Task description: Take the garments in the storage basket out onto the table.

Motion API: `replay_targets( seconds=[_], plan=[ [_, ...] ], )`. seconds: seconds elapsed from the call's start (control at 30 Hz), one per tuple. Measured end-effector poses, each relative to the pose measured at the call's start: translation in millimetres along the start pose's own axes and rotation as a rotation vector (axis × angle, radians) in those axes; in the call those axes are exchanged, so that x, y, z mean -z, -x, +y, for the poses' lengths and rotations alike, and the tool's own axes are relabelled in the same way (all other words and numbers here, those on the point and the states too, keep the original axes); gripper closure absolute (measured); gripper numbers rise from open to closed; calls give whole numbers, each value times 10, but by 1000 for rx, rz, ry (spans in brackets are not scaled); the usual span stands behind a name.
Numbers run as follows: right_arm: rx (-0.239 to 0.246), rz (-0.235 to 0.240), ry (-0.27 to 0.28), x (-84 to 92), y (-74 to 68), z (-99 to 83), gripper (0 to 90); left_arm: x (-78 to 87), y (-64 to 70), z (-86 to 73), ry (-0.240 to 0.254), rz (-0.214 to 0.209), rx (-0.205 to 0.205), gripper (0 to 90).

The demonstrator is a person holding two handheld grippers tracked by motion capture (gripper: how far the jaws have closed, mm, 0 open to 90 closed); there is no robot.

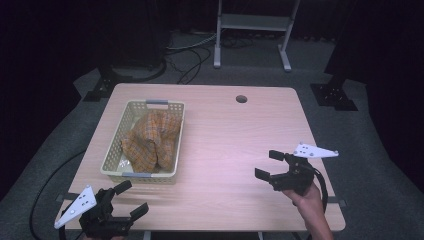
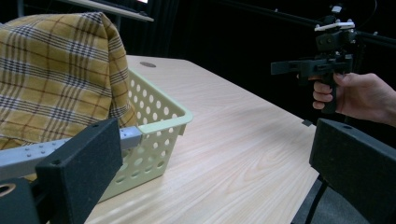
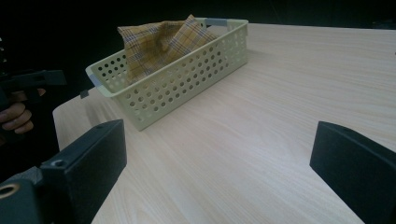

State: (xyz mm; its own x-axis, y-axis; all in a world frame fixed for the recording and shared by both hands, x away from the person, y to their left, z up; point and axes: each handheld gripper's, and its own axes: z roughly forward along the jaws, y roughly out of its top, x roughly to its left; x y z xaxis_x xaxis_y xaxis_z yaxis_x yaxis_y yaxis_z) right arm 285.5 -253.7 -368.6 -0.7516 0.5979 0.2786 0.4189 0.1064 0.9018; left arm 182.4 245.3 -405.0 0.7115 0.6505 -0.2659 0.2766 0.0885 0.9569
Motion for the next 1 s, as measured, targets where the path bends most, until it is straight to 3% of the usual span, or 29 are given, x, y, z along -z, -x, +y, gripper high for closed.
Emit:
replay_targets(
  seconds=[1.0],
  plan=[
    [4,59,-11,-320,-93,54,36,-5,20,1,-4,-9,0,26]
  ],
)
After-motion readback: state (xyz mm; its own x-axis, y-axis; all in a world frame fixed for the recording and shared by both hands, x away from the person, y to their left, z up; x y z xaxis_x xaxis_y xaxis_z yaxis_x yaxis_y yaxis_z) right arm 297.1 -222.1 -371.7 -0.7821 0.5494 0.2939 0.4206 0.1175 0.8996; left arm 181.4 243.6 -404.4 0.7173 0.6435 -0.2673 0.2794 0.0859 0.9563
